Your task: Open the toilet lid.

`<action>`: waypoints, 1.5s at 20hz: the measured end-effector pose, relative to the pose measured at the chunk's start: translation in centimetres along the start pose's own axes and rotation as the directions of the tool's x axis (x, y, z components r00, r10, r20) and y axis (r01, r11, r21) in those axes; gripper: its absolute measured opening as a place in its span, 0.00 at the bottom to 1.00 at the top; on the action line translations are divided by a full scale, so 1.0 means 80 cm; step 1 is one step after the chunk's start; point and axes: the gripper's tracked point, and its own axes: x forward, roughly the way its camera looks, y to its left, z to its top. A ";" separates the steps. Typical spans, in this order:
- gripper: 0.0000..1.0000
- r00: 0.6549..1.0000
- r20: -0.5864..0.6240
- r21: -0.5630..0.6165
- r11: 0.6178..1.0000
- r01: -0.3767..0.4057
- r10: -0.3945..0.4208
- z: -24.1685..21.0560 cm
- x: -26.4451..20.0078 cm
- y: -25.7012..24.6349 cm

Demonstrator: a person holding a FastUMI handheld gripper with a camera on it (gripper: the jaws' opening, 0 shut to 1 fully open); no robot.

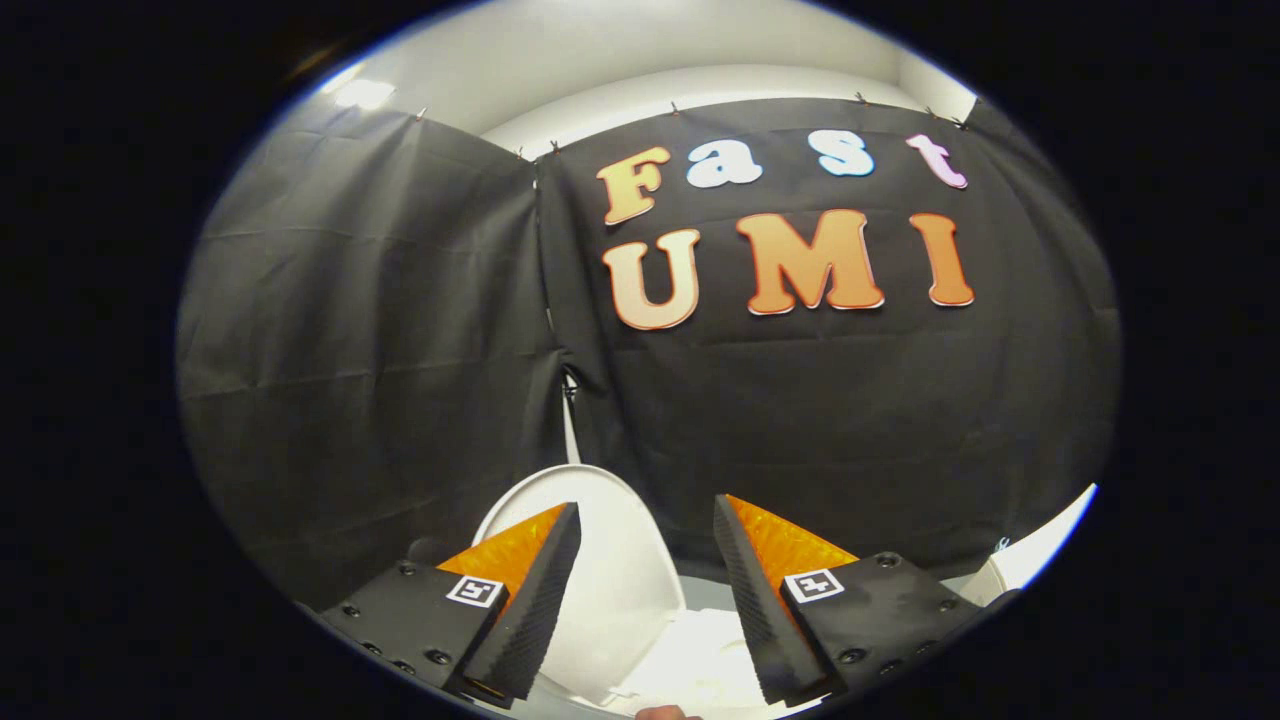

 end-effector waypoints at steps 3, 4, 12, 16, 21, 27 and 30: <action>0.86 0.999 0.021 -0.006 0.999 0.044 -0.044 0.011 -0.024 -0.055; 0.86 0.998 0.025 -0.012 0.999 0.050 -0.050 0.012 -0.033 -0.069; 0.87 0.989 0.077 -0.069 0.989 0.130 -0.124 0.002 -0.123 -0.185; 0.87 0.978 0.065 -0.072 0.976 0.205 -0.200 -0.023 -0.164 -0.259; 0.87 0.961 0.069 -0.084 0.958 0.272 -0.267 -0.062 -0.212 -0.327; 0.87 0.937 0.073 -0.077 0.935 0.347 -0.341 -0.105 -0.259 -0.391; 0.87 0.927 0.090 -0.082 0.925 0.370 -0.363 -0.126 -0.285 -0.405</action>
